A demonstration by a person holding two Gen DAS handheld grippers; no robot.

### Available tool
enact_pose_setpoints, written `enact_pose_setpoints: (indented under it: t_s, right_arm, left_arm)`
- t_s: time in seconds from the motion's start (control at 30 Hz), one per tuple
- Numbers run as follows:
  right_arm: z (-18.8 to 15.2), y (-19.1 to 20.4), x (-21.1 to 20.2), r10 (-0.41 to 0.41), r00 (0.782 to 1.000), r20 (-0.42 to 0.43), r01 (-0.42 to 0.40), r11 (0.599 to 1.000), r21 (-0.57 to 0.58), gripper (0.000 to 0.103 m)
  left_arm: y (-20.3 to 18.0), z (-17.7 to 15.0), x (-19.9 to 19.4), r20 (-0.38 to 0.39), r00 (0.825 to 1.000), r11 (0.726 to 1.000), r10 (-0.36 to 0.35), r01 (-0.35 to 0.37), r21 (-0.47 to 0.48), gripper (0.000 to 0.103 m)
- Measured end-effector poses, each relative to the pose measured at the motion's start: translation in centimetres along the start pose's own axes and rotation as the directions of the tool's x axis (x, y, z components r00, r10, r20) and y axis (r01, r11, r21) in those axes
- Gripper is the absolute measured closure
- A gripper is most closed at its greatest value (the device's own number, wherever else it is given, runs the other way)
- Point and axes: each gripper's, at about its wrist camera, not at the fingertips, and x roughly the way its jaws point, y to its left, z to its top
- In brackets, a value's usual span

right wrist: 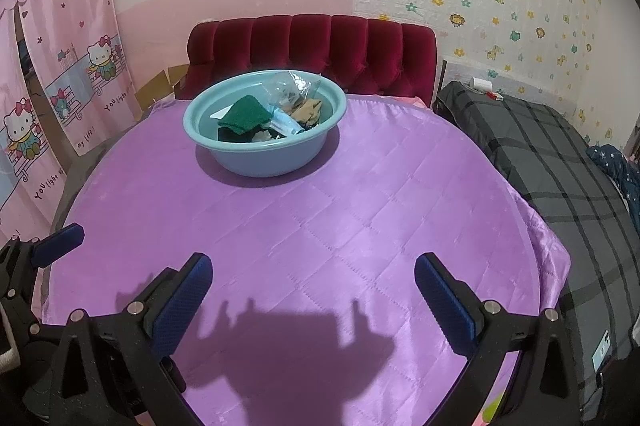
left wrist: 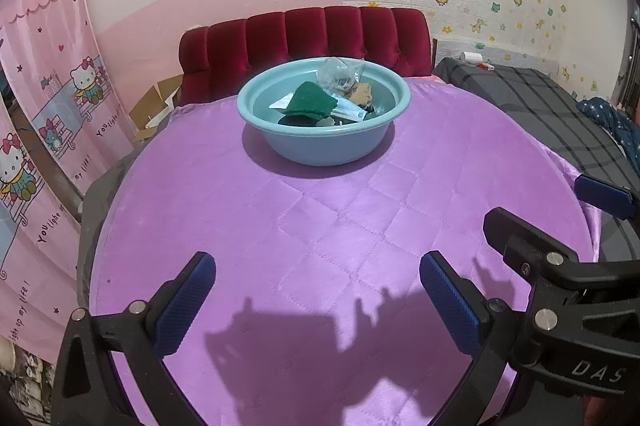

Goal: Organize soft objects

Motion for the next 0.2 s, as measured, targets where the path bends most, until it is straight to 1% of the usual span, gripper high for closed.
enact_pose_setpoints:
  t_s: [0.2]
  right_arm:
    - [0.17,-0.52,0.12,0.004,1.0,0.006,-0.004,1.0,-0.008,0.0]
  left_arm:
    - [-0.64,0.15,0.02,0.001,1.0,1.0,0.006,-0.006,-0.003,0.0]
